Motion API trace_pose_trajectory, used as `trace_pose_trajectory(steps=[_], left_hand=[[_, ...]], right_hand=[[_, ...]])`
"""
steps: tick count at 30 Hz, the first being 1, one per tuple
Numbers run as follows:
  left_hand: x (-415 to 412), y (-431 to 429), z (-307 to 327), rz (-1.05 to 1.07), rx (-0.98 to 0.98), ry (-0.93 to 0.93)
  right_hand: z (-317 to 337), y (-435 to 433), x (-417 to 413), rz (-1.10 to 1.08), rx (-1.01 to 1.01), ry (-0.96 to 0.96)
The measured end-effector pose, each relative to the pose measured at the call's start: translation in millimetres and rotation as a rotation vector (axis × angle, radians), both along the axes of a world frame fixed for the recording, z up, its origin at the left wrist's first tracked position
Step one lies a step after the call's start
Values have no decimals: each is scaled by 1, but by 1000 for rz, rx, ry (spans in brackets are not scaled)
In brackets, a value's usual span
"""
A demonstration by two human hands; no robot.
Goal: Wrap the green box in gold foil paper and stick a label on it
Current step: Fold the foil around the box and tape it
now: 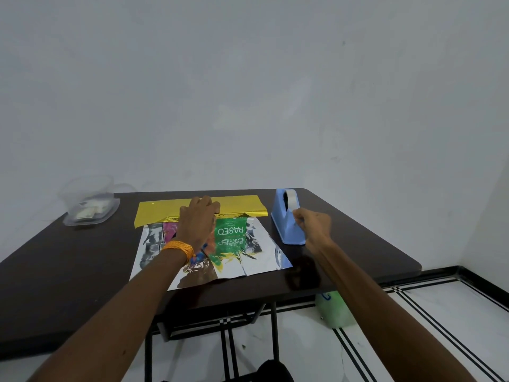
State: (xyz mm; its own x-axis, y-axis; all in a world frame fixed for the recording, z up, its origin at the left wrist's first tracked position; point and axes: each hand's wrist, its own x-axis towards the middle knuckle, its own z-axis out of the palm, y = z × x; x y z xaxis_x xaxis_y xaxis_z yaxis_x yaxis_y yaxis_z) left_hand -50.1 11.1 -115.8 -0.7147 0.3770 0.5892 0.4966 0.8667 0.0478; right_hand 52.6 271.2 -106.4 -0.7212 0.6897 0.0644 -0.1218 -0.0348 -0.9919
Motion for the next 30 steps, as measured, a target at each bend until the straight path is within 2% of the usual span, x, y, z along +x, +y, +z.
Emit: trace_pose_trajectory(steps=[8,14,19,25,30], left_hand=[[1,-1,0,3,-10,8],[0,0,0,3,-15,0],[2,1,2,-15,4,-3],[3,-1,3,-11,0,-16],[4,-1,2,-8,1,-8]], right_hand=[[-16,3,2,11,-39,18],[-11,14,11,-23,302,-65],[-8,8,16,-174,607,-102],[-11,17,15,-69,419,-150],[-15,31,25,95,209,-307]])
